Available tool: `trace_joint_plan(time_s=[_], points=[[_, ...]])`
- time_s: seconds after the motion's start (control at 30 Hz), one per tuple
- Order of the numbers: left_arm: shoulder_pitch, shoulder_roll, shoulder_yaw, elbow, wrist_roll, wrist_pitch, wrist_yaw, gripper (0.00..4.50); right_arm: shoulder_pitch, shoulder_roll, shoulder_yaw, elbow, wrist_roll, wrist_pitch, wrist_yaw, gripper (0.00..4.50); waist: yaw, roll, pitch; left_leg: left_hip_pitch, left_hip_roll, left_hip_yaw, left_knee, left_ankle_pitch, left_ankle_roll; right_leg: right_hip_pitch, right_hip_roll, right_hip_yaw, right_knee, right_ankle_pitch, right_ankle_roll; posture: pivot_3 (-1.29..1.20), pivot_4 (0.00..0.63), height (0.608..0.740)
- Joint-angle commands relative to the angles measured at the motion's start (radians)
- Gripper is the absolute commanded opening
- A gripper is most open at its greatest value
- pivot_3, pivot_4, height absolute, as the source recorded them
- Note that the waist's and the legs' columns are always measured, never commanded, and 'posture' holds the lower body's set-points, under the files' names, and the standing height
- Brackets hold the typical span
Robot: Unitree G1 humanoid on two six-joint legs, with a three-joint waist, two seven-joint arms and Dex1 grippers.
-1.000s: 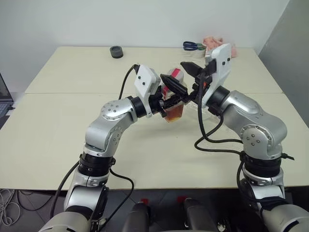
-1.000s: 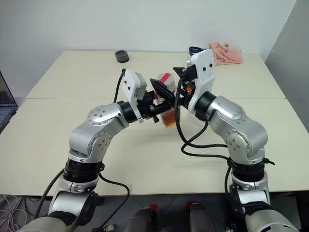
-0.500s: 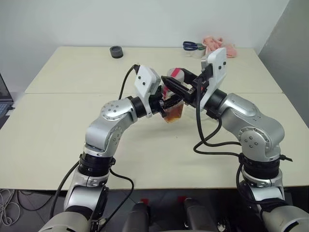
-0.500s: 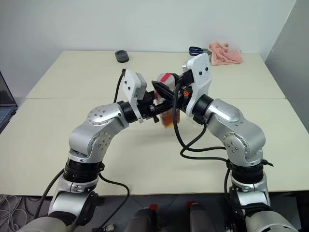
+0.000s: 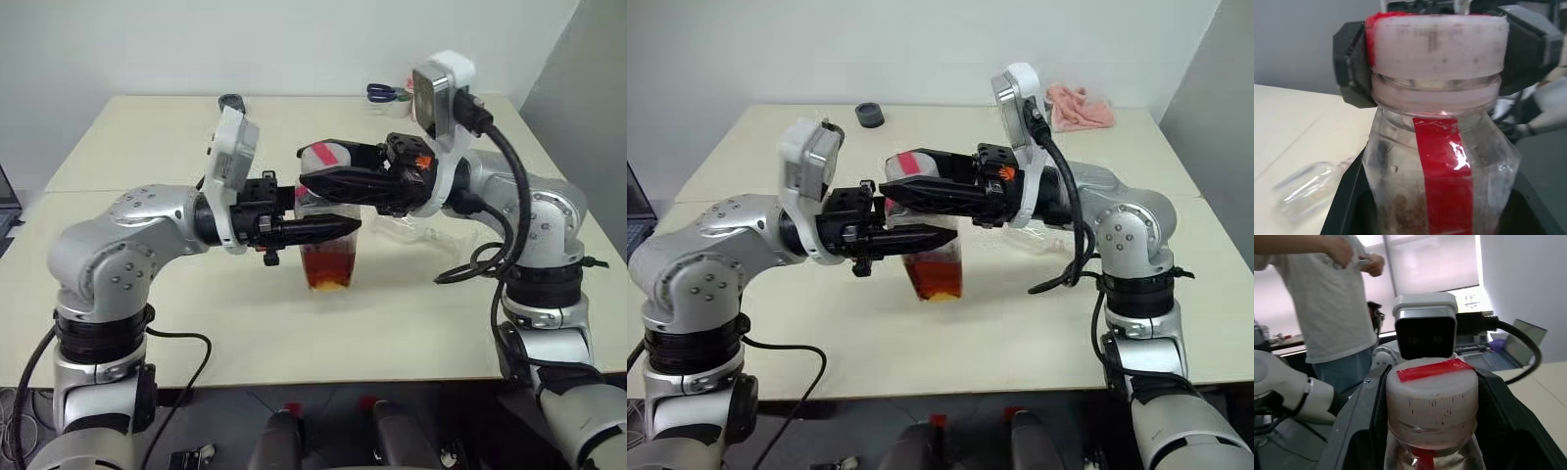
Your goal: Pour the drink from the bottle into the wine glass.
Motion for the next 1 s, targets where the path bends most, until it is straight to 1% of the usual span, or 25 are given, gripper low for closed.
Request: trace_joint_plan(time_s=[0.03, 0.07, 0.1, 0.23, 0.33, 0.43, 0.53, 0.67, 0.8, 1.0], points=[[-0.046, -0.029, -0.069, -0.036, -0.054, 0.016, -0.031, 1.8, -0.027, 0.003, -0.01, -0.002, -0.003, -0.032, -0.005, 2.33, 0.001, 0.0, 0.0, 0.0, 0.0, 0.0, 0.0, 0.0, 0.0, 0.0, 0.0, 0.0, 0.0, 0.0, 0.0, 0.0, 0.15, 0.74], [-0.039, -0.025, -0.068, -0.032, -0.035, 0.006, -0.029, 1.8, -0.012, -0.016, -0.023, -0.01, -0.003, -0.03, -0.003, 2.71, 0.0, 0.0, 0.0, 0.0, 0.0, 0.0, 0.0, 0.0, 0.0, 0.0, 0.0, 0.0, 0.0, 0.0, 0.0, 0.0, 0.15, 0.74], [-0.025, -0.018, -0.069, -0.032, -0.015, -0.007, -0.026, 1.8, 0.009, -0.041, -0.039, -0.027, -0.005, -0.025, -0.013, 2.98, 0.001, 0.0, 0.0, 0.0, 0.0, 0.0, 0.0, 0.0, 0.0, 0.0, 0.0, 0.0, 0.0, 0.0, 0.0, 0.0, 0.15, 0.74], [0.033, -0.004, -0.079, -0.035, 0.06, -0.069, 0.004, 1.8, 0.111, -0.131, -0.101, -0.134, -0.016, -0.012, -0.106, 4.4, 0.002, 0.0, 0.0, 0.0, 0.0, 0.0, -0.001, 0.0, 0.0, -0.001, -0.001, 0.001, -0.001, 0.0, 0.0, 0.0, 0.15, 0.74], [0.076, -0.028, -0.091, -0.033, 0.135, -0.134, 0.055, 1.8, 0.209, -0.192, -0.135, -0.246, -0.047, -0.022, -0.2, 4.46, 0.006, 0.0, 0.0, -0.001, 0.0, 0.001, -0.001, 0.0, 0.0, -0.001, -0.002, 0.002, 0.0, 0.0, 0.0, 0.0, 0.15, 0.74], [0.092, -0.068, -0.103, -0.024, 0.191, -0.181, 0.105, 1.8, 0.249, -0.205, -0.136, -0.313, -0.075, -0.031, -0.288, 4.46, 0.006, 0.0, 0.0, 0.0, 0.0, 0.002, -0.001, 0.0, 0.0, -0.002, -0.001, 0.003, 0.0, 0.0, 0.0, 0.0, 0.15, 0.74], [0.098, -0.101, -0.124, -0.014, 0.254, -0.227, 0.143, 1.8, 0.258, -0.182, -0.13, -0.359, -0.094, -0.034, -0.381, 4.46, 0.006, 0.0, 0.0, 0.0, 0.0, 0.003, -0.001, 0.0, 0.0, -0.001, 0.0, 0.003, 0.0, 0.0, 0.0, 0.0, 0.15, 0.74], [0.093, -0.151, -0.156, 0.021, 0.335, -0.291, 0.19, 1.8, 0.233, -0.103, -0.087, -0.397, -0.135, -0.046, -0.514, 4.46, 0.006, 0.0, 0.0, 0.0, 0.0, 0.003, -0.001, 0.0, 0.0, -0.001, 0.001, 0.003, 0.0, 0.0, 0.0, 0.0, 0.15, 0.74], [0.091, -0.171, -0.173, 0.038, 0.377, -0.326, 0.2, 1.8, 0.236, -0.053, -0.071, -0.413, -0.123, -0.05, -0.557, 4.46, 0.009, 0.0, 0.0, 0.0, 0.0, 0.003, -0.001, 0.0, 0.0, -0.002, 0.0, 0.003, 0.0, 0.0, 0.0, 0.0, 0.15, 0.74], [0.092, -0.171, -0.171, 0.046, 0.391, -0.341, 0.194, 1.8, 0.252, -0.072, -0.067, -0.391, -0.135, -0.073, -0.533, 4.46, 0.011, 0.0, 0.0, 0.0, 0.0, 0.003, -0.001, 0.0, 0.0, -0.002, -0.001, 0.003, 0.0, 0.0, 0.0, 0.0, 0.15, 0.74]])
